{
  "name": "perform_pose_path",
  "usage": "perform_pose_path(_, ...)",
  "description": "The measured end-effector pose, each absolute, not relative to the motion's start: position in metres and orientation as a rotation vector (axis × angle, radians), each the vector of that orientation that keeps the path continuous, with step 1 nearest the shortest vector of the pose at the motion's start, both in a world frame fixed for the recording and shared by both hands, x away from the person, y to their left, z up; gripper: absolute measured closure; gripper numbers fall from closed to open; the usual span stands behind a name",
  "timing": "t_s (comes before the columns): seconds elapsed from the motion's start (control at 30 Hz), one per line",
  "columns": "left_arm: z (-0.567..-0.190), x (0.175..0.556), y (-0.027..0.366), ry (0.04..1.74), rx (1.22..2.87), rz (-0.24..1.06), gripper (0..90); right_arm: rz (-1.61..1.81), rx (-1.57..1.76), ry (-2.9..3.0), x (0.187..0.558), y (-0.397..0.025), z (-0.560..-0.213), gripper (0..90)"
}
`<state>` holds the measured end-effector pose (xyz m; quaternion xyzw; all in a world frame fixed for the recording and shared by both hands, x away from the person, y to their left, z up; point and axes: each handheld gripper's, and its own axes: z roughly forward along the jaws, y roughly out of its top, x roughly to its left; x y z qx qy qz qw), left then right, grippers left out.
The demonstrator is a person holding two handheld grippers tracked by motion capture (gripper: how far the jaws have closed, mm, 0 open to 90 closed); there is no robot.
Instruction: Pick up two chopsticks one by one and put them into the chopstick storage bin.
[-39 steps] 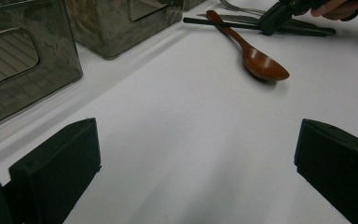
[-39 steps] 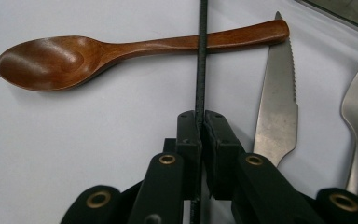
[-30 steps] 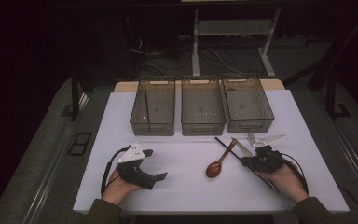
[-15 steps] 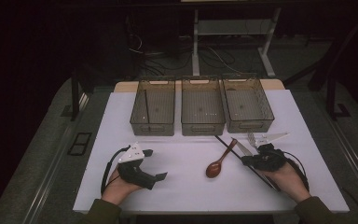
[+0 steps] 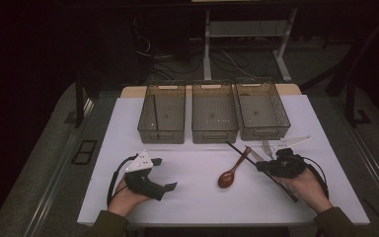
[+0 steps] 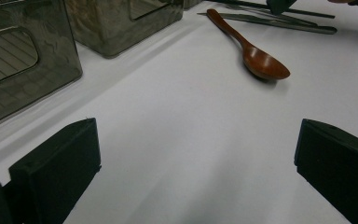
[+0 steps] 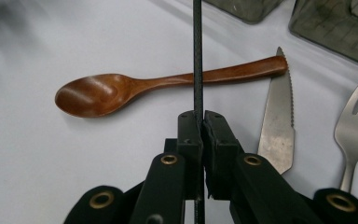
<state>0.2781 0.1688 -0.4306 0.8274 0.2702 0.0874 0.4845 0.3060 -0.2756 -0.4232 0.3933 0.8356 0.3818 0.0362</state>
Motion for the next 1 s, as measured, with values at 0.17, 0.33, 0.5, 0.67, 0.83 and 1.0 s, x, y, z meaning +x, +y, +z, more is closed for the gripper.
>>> perform_pose_path(0.17,-0.431,0.278,0.169,0.658,2.012,0.214,0.0,1.186,1.203,2.565,0.308,-0.276,-0.419,85.0)
perform_pose_path(0.33,-0.431,0.278,0.169,0.659,2.013,0.214,0.0,1.194,1.191,2.572,0.308,-0.275,-0.416,85.0)
perform_pose_path(0.5,-0.431,0.278,0.169,0.662,2.014,0.214,0.0,1.201,1.161,2.577,0.309,-0.271,-0.412,85.0)
perform_pose_path(0.67,-0.431,0.278,0.168,0.661,2.016,0.215,0.0,1.206,1.144,2.58,0.311,-0.267,-0.409,85.0)
perform_pose_path(0.83,-0.431,0.278,0.168,0.661,2.016,0.215,0.0,1.23,1.134,2.574,0.314,-0.265,-0.405,85.0)
perform_pose_path(1.0,-0.431,0.278,0.168,0.659,2.017,0.215,0.0,1.252,1.111,2.572,0.319,-0.258,-0.401,85.0)
